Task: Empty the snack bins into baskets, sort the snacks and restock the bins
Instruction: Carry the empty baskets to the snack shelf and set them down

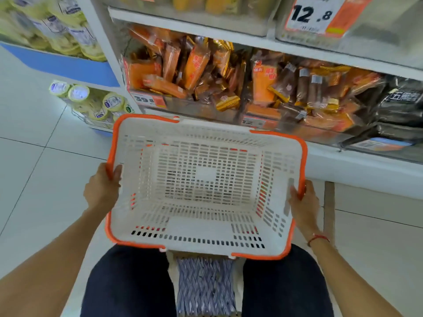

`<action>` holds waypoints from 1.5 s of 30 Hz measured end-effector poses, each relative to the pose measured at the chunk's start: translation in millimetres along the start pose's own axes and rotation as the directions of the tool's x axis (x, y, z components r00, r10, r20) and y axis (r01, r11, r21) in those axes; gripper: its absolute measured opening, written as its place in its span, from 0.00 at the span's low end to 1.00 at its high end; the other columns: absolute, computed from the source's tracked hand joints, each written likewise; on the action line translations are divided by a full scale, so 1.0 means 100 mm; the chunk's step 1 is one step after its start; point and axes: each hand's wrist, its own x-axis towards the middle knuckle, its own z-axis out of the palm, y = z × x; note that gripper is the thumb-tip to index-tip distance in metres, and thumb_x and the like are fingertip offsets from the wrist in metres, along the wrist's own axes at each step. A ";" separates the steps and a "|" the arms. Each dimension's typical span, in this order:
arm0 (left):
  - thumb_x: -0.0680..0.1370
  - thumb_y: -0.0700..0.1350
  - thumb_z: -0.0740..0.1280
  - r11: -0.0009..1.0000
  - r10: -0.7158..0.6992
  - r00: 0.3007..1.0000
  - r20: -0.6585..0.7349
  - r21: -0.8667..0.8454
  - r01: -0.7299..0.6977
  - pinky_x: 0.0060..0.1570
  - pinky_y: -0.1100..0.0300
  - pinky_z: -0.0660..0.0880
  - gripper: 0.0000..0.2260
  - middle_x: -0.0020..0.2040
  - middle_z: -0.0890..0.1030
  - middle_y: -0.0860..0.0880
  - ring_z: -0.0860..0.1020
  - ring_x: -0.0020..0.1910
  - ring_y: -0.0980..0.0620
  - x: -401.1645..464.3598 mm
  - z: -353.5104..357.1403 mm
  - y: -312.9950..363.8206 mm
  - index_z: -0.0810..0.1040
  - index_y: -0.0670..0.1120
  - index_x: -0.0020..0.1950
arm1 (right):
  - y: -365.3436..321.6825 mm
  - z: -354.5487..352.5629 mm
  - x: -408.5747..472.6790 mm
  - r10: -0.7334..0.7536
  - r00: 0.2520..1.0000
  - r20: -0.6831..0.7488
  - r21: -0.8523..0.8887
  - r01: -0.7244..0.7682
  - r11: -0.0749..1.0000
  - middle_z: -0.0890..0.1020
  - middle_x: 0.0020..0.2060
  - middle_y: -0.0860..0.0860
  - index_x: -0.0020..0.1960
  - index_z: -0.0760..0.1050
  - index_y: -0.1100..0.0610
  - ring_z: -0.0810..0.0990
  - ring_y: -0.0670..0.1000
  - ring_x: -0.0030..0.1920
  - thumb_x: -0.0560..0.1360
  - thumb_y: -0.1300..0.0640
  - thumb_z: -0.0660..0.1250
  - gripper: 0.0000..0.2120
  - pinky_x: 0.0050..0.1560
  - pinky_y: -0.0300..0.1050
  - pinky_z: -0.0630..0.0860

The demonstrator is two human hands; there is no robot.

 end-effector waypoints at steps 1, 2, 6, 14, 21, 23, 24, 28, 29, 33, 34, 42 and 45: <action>0.81 0.60 0.56 1.000 0.019 1.000 0.017 -0.002 -0.019 0.43 0.47 0.73 0.17 0.39 0.82 0.45 0.78 0.42 0.38 -0.02 -0.15 0.10 0.69 0.47 0.45 | -0.08 -0.13 -0.05 -0.003 1.000 -0.018 0.001 0.003 1.000 0.73 0.31 0.50 0.49 0.68 0.58 0.73 0.49 0.29 0.82 0.55 0.59 0.07 0.27 0.39 0.66; 0.81 0.60 0.57 0.999 0.035 0.999 0.022 0.001 -0.035 0.43 0.47 0.74 0.17 0.37 0.82 0.46 0.79 0.42 0.38 -0.05 -0.29 0.22 0.69 0.47 0.45 | -0.15 -0.26 -0.09 -0.005 0.999 -0.039 -0.004 0.005 1.000 0.72 0.31 0.50 0.48 0.68 0.58 0.72 0.49 0.29 0.82 0.55 0.59 0.07 0.27 0.40 0.66; 0.81 0.60 0.57 0.998 0.055 0.999 0.004 0.042 -0.055 0.45 0.45 0.75 0.17 0.38 0.82 0.44 0.79 0.43 0.37 -0.28 -0.72 0.60 0.70 0.46 0.47 | -0.32 -0.76 -0.21 0.021 0.999 -0.033 -0.029 -0.022 0.999 0.72 0.31 0.50 0.50 0.68 0.58 0.72 0.50 0.30 0.82 0.55 0.59 0.06 0.29 0.44 0.68; 0.81 0.58 0.59 0.999 0.028 0.999 0.033 -0.022 -0.027 0.43 0.48 0.72 0.18 0.42 0.82 0.42 0.78 0.43 0.37 -1.07 -1.18 1.02 0.72 0.44 0.45 | -0.22 -1.51 -0.65 0.098 0.983 -0.156 0.005 -0.098 0.995 0.80 0.53 0.58 0.65 0.68 0.57 0.78 0.61 0.50 0.82 0.53 0.59 0.13 0.46 0.50 0.73; 0.81 0.56 0.60 0.992 0.077 0.996 0.046 -0.102 -0.072 0.42 0.48 0.72 0.18 0.40 0.79 0.42 0.77 0.40 0.38 -1.76 -1.33 1.47 0.72 0.41 0.44 | 0.01 -2.26 -0.84 0.147 0.965 -0.218 0.045 -0.141 0.989 0.80 0.53 0.60 0.68 0.67 0.56 0.79 0.63 0.51 0.82 0.56 0.58 0.15 0.49 0.55 0.75; 0.81 0.56 0.60 0.990 0.094 0.994 0.058 -0.115 -0.086 0.41 0.48 0.72 0.18 0.38 0.78 0.42 0.76 0.39 0.38 -1.99 -1.24 1.63 0.72 0.42 0.43 | 0.17 -2.51 -0.78 0.142 0.966 -0.217 0.026 -0.140 0.990 0.80 0.53 0.60 0.68 0.67 0.57 0.79 0.64 0.50 0.82 0.55 0.59 0.16 0.46 0.52 0.74; 0.81 0.56 0.60 0.988 0.103 0.993 0.064 -0.119 -0.094 0.40 0.48 0.73 0.17 0.37 0.78 0.42 0.77 0.39 0.38 -2.11 -1.18 1.72 0.72 0.42 0.43 | 0.28 -2.64 -0.73 0.145 0.965 -0.219 0.009 -0.147 0.989 0.80 0.53 0.61 0.68 0.67 0.58 0.79 0.64 0.51 0.82 0.56 0.59 0.16 0.46 0.50 0.72; 0.81 0.54 0.61 0.987 0.105 0.990 0.097 -0.128 -0.093 0.36 0.51 0.70 0.16 0.36 0.78 0.41 0.76 0.37 0.39 -2.62 -0.81 2.09 0.72 0.41 0.43 | 0.78 -3.15 -0.41 0.134 0.975 -0.178 -0.059 -0.147 0.987 0.81 0.52 0.61 0.67 0.67 0.55 0.79 0.64 0.50 0.81 0.56 0.58 0.14 0.47 0.54 0.75; 0.81 0.52 0.61 0.988 0.107 0.988 0.111 -0.124 -0.093 0.36 0.52 0.68 0.16 0.36 0.78 0.41 0.76 0.37 0.39 -2.74 -0.71 2.19 0.72 0.40 0.44 | 0.91 -3.28 -0.32 0.129 0.977 -0.170 -0.082 -0.144 0.986 0.81 0.51 0.61 0.66 0.67 0.54 0.79 0.64 0.49 0.81 0.55 0.58 0.14 0.47 0.56 0.76; 0.81 0.51 0.63 0.985 0.146 0.978 0.152 -0.110 -0.130 0.39 0.51 0.70 0.14 0.40 0.79 0.38 0.78 0.41 0.36 -3.10 -0.24 2.50 0.73 0.40 0.46 | 1.33 -3.69 0.03 0.109 0.979 -0.174 -0.129 -0.132 0.983 0.81 0.50 0.60 0.65 0.67 0.54 0.80 0.64 0.46 0.81 0.55 0.58 0.14 0.47 0.59 0.78; 0.81 0.51 0.63 0.986 0.149 0.975 0.164 -0.100 -0.134 0.40 0.49 0.71 0.14 0.40 0.79 0.38 0.78 0.41 0.35 -3.17 -0.13 2.57 0.73 0.40 0.47 | 1.44 -3.77 0.10 0.111 0.977 -0.180 -0.129 -0.135 0.982 0.81 0.50 0.60 0.65 0.67 0.53 0.80 0.64 0.45 0.81 0.55 0.58 0.13 0.47 0.61 0.78; 0.82 0.50 0.62 0.984 0.176 0.962 0.209 -0.048 -0.170 0.31 0.57 0.69 0.13 0.34 0.79 0.46 0.76 0.30 0.48 -3.50 1.03 2.84 0.73 0.41 0.48 | 2.57 -3.84 0.62 0.092 0.968 -0.235 -0.177 -0.136 0.975 0.81 0.46 0.61 0.64 0.68 0.55 0.80 0.65 0.41 0.81 0.55 0.59 0.13 0.43 0.59 0.79; 0.82 0.51 0.62 0.973 0.232 0.947 0.224 -0.071 -0.221 0.30 0.57 0.68 0.13 0.32 0.79 0.47 0.78 0.31 0.45 -3.43 1.73 2.76 0.72 0.42 0.46 | 3.11 -3.61 0.91 0.041 0.968 -0.249 -0.193 -0.091 0.977 0.81 0.45 0.62 0.63 0.69 0.57 0.80 0.65 0.40 0.81 0.56 0.59 0.12 0.41 0.59 0.79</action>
